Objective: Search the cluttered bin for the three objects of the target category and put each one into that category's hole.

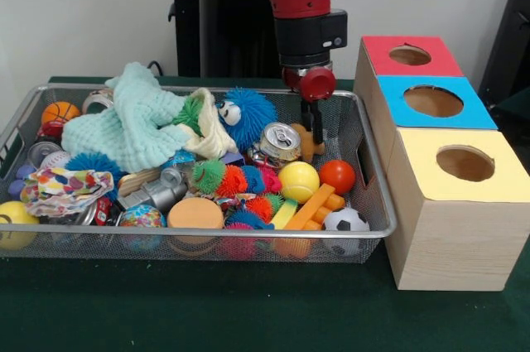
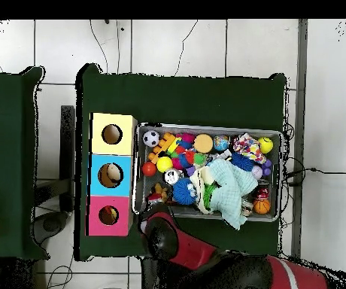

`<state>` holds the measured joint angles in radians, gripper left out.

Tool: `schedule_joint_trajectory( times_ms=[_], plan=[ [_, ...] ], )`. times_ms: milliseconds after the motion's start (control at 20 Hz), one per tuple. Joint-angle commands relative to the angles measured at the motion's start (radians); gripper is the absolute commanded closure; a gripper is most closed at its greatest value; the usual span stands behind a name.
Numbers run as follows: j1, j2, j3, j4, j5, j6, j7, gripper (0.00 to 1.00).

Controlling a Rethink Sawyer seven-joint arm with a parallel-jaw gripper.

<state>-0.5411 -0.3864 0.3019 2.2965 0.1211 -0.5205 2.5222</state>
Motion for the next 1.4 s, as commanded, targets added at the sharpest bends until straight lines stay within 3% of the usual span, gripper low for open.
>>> schedule_joint_trajectory(
  times_ms=[50, 800, 1400],
  plan=[
    [-0.069, 0.059, 0.044, -0.161, -0.017, 0.065, 0.137, 0.00],
    [-0.093, 0.122, 0.046, -0.192, -0.057, 0.037, 0.150, 0.00],
    [0.080, 0.118, -0.098, -0.221, 0.097, -0.026, 0.159, 0.00]
  ],
)
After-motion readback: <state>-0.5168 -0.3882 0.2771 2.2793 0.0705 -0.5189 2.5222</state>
